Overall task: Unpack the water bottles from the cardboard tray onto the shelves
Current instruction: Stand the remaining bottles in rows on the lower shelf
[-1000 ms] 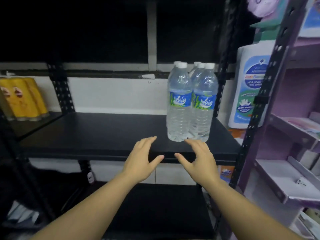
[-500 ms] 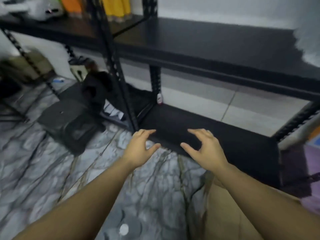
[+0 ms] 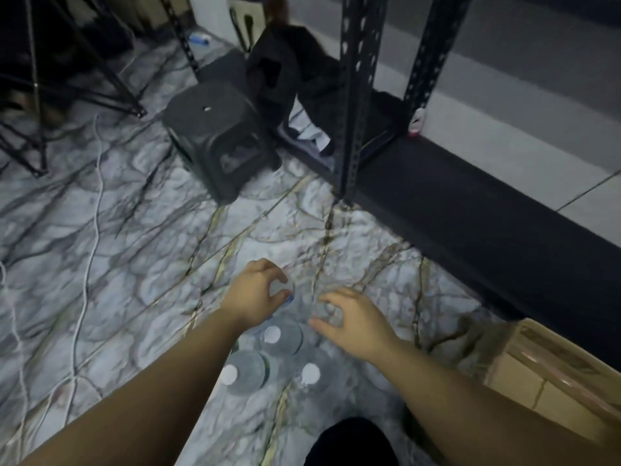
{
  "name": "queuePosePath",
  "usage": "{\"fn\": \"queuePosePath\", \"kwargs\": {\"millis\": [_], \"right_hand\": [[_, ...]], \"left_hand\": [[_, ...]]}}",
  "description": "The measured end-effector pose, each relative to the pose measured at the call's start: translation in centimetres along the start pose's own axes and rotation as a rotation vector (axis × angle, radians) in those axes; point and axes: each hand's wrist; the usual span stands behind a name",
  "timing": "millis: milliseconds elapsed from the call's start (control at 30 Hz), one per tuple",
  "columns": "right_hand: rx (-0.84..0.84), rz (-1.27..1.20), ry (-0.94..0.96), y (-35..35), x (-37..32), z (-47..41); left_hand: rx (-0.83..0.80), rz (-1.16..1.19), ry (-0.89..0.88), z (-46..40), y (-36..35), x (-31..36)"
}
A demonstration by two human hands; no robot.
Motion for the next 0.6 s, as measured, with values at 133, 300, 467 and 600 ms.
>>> {"fn": "queuePosePath", "kwargs": {"millis": [133, 300, 467, 600], "right_hand": [[-0.144, -0.005, -0.010, -2.9, 0.2, 1.7], [-0.199, 0.074, -0.023, -4.1, 1.0, 3.3], [-0.249, 0.228, 0.004, -4.1, 0.4, 3.6], [-0.251, 0.320, 0.023, -4.0, -0.4, 3.3]], "left_hand": [[0.010, -0.051, -0.080, 1.7, -1.0, -0.4], [0.041, -0.090, -0.174, 3.6, -1.6, -0.3], [-0.144, -0.078, -0.112, 5.5, -2.5, -0.4], [-0.225, -0.093, -0.086, 5.7, -2.5, -0.1]]}}
Point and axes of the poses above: each hand's wrist, its own z-axis away from the middle knuckle, its own y-axis out of the back of the hand, x = y × z, and after that the axes turned 13 degrees about -y, right-handed
